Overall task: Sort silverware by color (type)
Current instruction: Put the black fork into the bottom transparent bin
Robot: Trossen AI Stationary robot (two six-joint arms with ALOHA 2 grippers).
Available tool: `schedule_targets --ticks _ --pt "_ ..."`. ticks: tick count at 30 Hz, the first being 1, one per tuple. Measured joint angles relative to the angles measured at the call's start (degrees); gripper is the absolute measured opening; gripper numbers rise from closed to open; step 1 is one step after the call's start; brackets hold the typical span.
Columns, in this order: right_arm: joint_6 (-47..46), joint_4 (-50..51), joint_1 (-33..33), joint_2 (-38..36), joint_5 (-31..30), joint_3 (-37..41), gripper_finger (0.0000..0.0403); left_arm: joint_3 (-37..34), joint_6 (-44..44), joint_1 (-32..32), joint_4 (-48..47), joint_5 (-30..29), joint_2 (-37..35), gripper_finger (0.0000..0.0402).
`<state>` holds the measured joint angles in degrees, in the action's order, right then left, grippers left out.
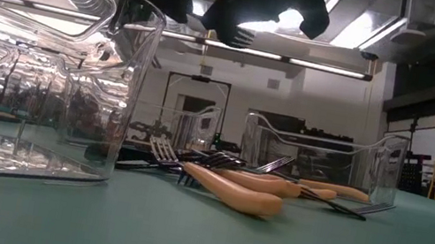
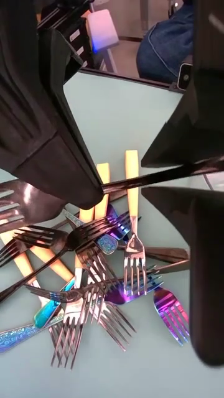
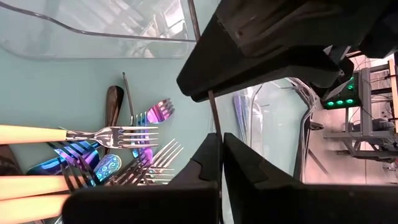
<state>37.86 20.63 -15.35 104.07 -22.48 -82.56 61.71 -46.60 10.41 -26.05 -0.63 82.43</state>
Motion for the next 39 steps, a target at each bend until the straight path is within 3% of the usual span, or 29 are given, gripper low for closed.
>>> schedule_targets --ticks 5,15,24,29,39 --pt "-0.06 -0.02 -0.05 0.00 -0.03 -0.04 0.0004 -0.04 -0.19 -0.02 -0.67 -0.79 0.00 0.0010" --pt "-0.04 -0.03 -0.04 0.00 -0.02 -0.04 0.0010 -0.04 -0.02 -0.02 -0.60 -1.06 0.00 0.0010" --pt "-0.17 -0.49 0.00 0.02 0.03 -0.04 0.0086 -0.04 0.22 -0.02 -0.05 -1.38 0.00 0.0010" --pt "-0.08 0.06 -0.61 -0.39 -0.11 -0.04 0.0108 -0.04 1.20 -0.13 -0.27 -1.72 0.00 0.0010" --pt "-2.02 5.69 -5.75 -7.73 -8.57 -0.04 0.0111 -0.02 9.72 -0.42 -0.23 -1.55 0.00 0.0010"
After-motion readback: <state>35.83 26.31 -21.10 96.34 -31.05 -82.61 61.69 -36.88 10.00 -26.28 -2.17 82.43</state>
